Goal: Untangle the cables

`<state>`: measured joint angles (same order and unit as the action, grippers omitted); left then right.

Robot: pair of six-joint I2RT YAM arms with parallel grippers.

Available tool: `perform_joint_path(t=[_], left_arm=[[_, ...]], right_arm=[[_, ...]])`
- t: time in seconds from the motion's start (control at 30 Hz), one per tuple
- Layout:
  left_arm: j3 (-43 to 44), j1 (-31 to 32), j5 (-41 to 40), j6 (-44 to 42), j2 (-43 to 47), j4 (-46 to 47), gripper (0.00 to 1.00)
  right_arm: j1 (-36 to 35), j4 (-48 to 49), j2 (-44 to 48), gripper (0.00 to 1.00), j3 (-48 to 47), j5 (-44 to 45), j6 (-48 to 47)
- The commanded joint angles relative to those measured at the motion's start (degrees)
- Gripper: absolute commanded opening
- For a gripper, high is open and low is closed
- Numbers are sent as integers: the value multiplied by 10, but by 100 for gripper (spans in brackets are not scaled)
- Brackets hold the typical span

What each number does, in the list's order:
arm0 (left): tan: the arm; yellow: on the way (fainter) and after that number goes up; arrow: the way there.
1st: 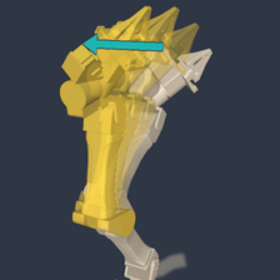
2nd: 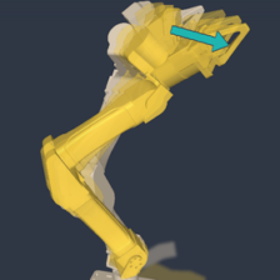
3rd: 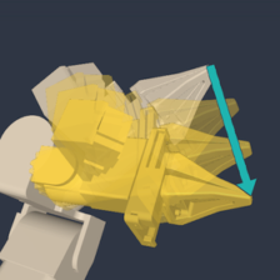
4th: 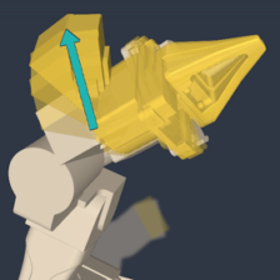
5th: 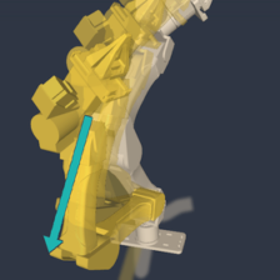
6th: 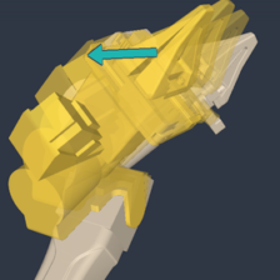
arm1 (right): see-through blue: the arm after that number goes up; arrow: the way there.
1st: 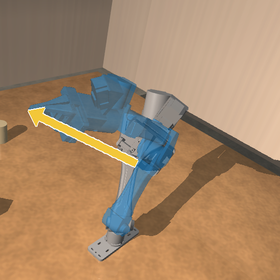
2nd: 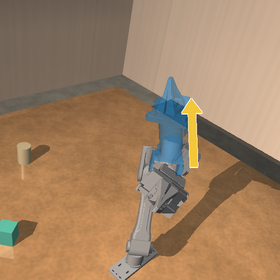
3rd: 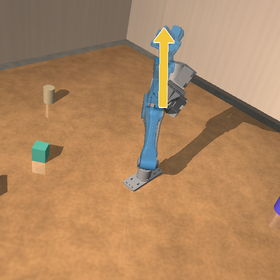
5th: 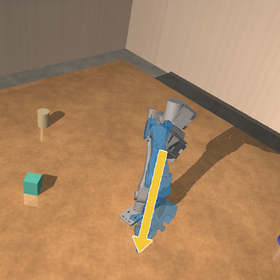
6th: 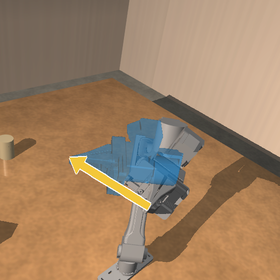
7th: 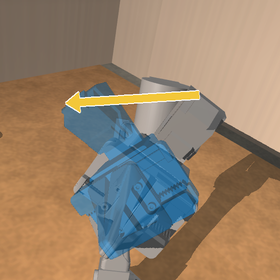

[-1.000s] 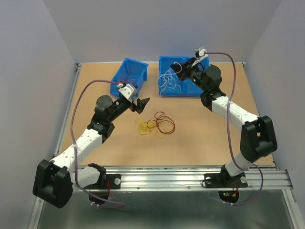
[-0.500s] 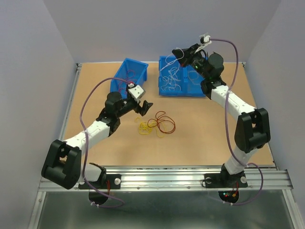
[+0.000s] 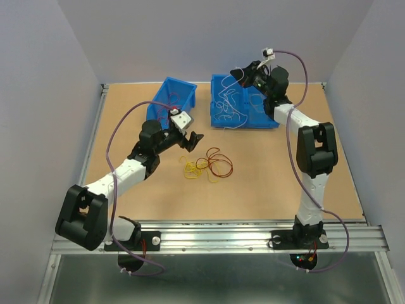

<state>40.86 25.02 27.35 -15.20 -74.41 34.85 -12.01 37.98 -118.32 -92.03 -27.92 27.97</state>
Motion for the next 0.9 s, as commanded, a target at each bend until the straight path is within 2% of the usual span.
perform_joint_path(t=[0.0, 0.3, 0.43, 0.53, 0.73, 0.77, 0.87], left_arm=[[18, 0, 3, -9, 22, 19, 91], [15, 0, 0, -10, 33, 15, 91], [19, 0, -5, -11, 29, 12, 90], [22, 1, -6, -10, 24, 10, 90], [27, 1, -13, -11, 17, 4, 90], [28, 2, -14, -11, 17, 4, 90], [31, 3, -20, -12, 16, 0, 90]], right_arm=[[11, 20, -38, 0, -56, -34, 30], [15, 2, -82, 1, -77, 13, 21], [14, -61, -91, 1, -99, 37, -21], [7, -144, -91, 1, -107, 85, -69], [-9, -212, -69, 21, -107, 174, -124], [-11, -216, -65, 30, -99, 182, -127], [-18, -243, -54, 45, -102, 200, -142]])
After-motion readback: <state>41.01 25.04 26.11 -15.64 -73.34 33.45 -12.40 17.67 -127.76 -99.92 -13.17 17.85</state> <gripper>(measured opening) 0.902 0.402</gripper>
